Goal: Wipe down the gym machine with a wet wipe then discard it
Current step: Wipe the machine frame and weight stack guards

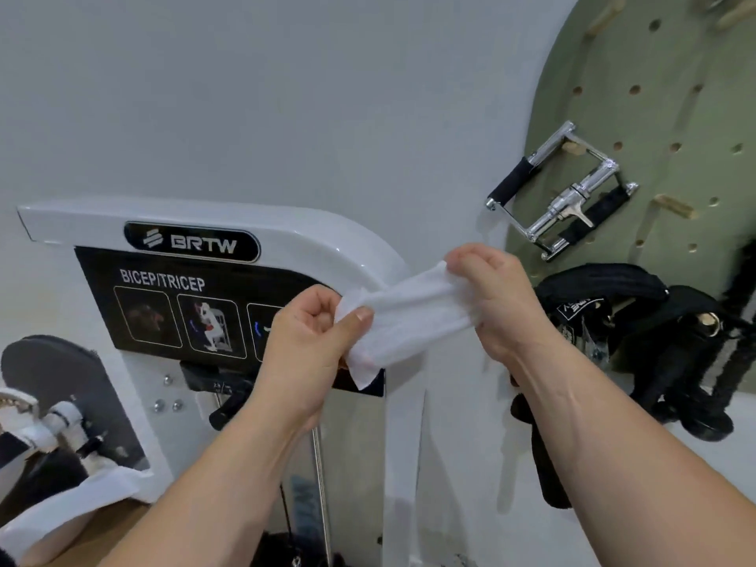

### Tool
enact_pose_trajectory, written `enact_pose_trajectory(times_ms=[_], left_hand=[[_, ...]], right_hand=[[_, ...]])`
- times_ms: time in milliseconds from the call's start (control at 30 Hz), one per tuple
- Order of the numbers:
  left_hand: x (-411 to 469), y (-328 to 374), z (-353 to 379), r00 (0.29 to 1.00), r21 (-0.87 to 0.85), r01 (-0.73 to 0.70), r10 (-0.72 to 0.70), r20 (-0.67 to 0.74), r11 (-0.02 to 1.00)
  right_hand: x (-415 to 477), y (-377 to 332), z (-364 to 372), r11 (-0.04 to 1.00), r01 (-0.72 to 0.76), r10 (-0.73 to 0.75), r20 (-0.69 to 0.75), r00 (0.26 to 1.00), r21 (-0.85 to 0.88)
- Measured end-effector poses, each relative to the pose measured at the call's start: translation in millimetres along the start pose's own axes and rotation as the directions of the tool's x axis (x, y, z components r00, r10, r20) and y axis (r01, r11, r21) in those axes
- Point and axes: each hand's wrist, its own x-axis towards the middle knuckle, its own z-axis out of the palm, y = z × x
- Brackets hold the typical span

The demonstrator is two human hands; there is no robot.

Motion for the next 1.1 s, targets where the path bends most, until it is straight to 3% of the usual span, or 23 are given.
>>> enact_pose_trajectory(times_ms=[100,233,367,500,567,767,867,933,1033,1100], left_hand=[[21.4,1.1,-13.5,0.999,-0.026,-0.001,0.002,0.045,1.0],[33.2,-7.6,-18.7,0.999,-0.044,0.023,-0.021,0.036,0.999],[28.4,-21.6,-14.9,0.999,0.065,0.019,-0.017,-0.039,0.998],[22.5,-25.4,-11.4,0.993,0.206,-0.012,0.036,-0.114,0.978],[19.3,-26.4,-9.6,0.987,0.229,-0.016,0.052,-0.15,0.973],[8.5,-30.3,2.5,0.963,0.29,-0.005,0.083,-0.256,0.957],[2.7,-27.9,3.4,0.952,0.372,-0.04,0.148,-0.266,0.927],[-2.6,-24.3,2.4,0.928,0.469,-0.083,0.24,-0.286,0.879],[-7.4,-18.1,1.4,0.874,0.614,-0.088,0.357,-0.331,0.784],[-6.6,-13.7,-0.1,0.852,0.761,-0.063,0.432,-0.296,0.645]], right_hand=[[23.3,-0.2,17.7,0.986,0.055,-0.058,-0.017,0.998,-0.157],[49.1,12.4,27.6,0.98,0.07,-0.081,-0.054,0.995,-0.187],[62.2,36.8,34.3,0.965,0.082,-0.106,-0.086,0.991,-0.248],[54.0,48.5,41.0,0.873,0.086,-0.22,-0.23,0.948,-0.481],[40.4,46.9,45.9,0.878,0.147,-0.28,-0.241,0.929,-0.455],[6.5,54.5,53.2,0.861,0.307,-0.344,-0.02,0.939,-0.405],[3.2,66.7,50.0,0.75,0.428,-0.399,0.172,0.901,-0.503],[0.2,76.4,50.0,0.683,0.494,-0.413,0.273,0.869,-0.538],[-6.3,92.7,45.9,0.678,0.504,-0.375,0.339,0.863,-0.535],[-14.0,105.1,38.5,0.664,0.493,-0.352,0.346,0.87,-0.562]])
